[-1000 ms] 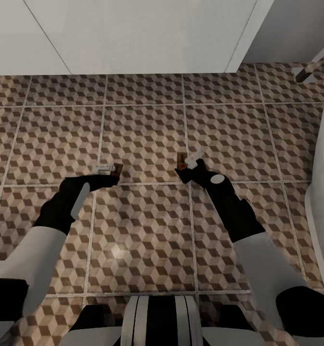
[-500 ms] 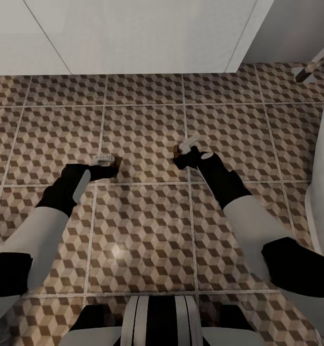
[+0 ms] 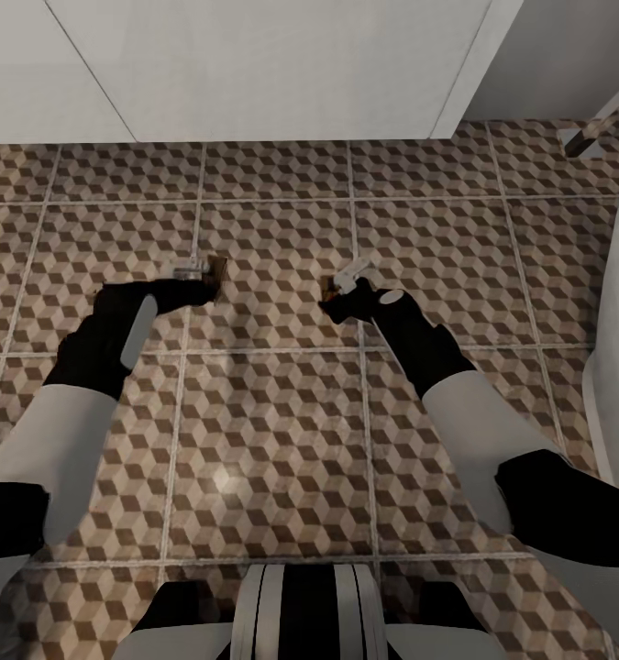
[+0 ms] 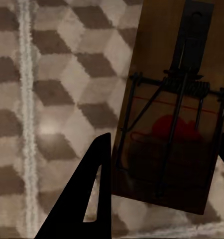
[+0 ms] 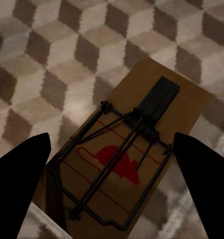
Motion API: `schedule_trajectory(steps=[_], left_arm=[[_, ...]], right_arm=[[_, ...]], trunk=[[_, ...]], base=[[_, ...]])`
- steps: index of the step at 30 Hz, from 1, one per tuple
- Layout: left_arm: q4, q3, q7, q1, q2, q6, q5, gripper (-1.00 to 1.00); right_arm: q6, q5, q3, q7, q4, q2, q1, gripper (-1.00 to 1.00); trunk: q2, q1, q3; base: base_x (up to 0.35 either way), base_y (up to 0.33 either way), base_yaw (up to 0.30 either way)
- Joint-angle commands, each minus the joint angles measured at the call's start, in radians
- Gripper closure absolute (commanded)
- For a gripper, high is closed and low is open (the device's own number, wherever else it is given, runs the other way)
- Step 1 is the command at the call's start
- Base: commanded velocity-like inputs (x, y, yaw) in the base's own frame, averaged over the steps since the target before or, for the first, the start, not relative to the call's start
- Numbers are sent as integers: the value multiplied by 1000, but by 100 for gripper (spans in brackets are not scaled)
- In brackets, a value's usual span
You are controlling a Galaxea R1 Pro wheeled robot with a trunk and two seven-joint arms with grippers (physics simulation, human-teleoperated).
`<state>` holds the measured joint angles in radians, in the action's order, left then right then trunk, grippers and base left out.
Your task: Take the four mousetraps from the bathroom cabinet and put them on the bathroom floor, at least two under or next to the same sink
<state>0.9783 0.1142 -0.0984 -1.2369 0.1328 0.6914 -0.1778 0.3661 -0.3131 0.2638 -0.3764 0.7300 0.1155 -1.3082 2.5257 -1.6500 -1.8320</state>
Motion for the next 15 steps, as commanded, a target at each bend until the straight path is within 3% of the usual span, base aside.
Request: schedule_trajectory(steps=[1,8,15], left_arm=[[22,3,1,-1,3,6,-5,100],[46,4,-5,-1,6,9,-5,100],[28,4,-6,0,7,9,-5,100]], right_arm=[[3,-11,-1,-18,2,-1,0,100],[2,-11,-2,-60,2,-5,0,100],[2,-11,-2,-65,2,-6,0,100]], trunk=[[0,0,-1],[0,0,-1],[0,0,-1]], base=[[0,0,0],[21,0,0],[270,0,0]])
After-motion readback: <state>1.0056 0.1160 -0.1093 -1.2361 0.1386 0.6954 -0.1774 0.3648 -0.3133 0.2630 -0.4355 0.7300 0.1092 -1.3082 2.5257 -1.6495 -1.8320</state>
